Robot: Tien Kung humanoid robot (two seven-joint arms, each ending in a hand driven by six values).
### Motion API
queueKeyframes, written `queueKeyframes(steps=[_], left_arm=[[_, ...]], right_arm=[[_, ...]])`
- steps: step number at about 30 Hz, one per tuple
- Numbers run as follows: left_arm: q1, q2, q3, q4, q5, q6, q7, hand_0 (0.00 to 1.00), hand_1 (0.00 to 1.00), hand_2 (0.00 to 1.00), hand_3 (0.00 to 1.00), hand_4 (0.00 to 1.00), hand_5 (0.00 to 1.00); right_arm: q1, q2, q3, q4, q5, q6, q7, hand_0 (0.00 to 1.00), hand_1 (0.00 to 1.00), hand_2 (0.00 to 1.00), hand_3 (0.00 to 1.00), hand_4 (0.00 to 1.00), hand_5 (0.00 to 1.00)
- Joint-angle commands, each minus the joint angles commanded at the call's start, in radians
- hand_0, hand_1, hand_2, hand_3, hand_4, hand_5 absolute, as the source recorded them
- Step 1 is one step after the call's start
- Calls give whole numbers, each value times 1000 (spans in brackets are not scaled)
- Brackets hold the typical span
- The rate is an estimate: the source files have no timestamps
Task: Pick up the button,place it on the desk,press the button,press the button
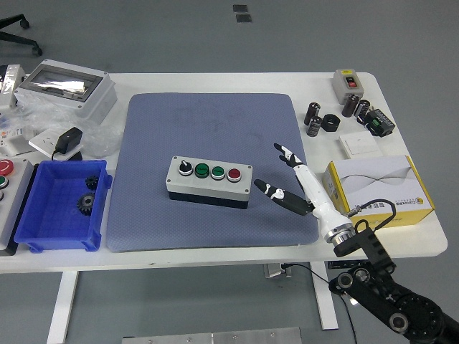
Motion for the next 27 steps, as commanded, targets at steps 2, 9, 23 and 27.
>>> queueKeyframes(steps=[2,9,23,27], left_arm=[[0,0,-2,0,3,0,1,624,551,510,608,535,209],[-1,4,-9,0,11,0,5,625,551,511,607,537,206],[3,-1,-8,0,5,2,6,625,551,512,607,539,206],[5,-1,-5,0,3,2,7,625,552,512,608,539,204]], right_arm=[[4,0,-11,-5,-39,1,-26,877,890,927,923,998,907],[51,0,-61,-57,-192,-46,-154,978,984,998,998,998,683],[76,14,-19,-86,-273,-102,-164,998,998,998,998,998,398],[76,17,19,-79,-187,-122,-84,998,998,998,998,998,374]])
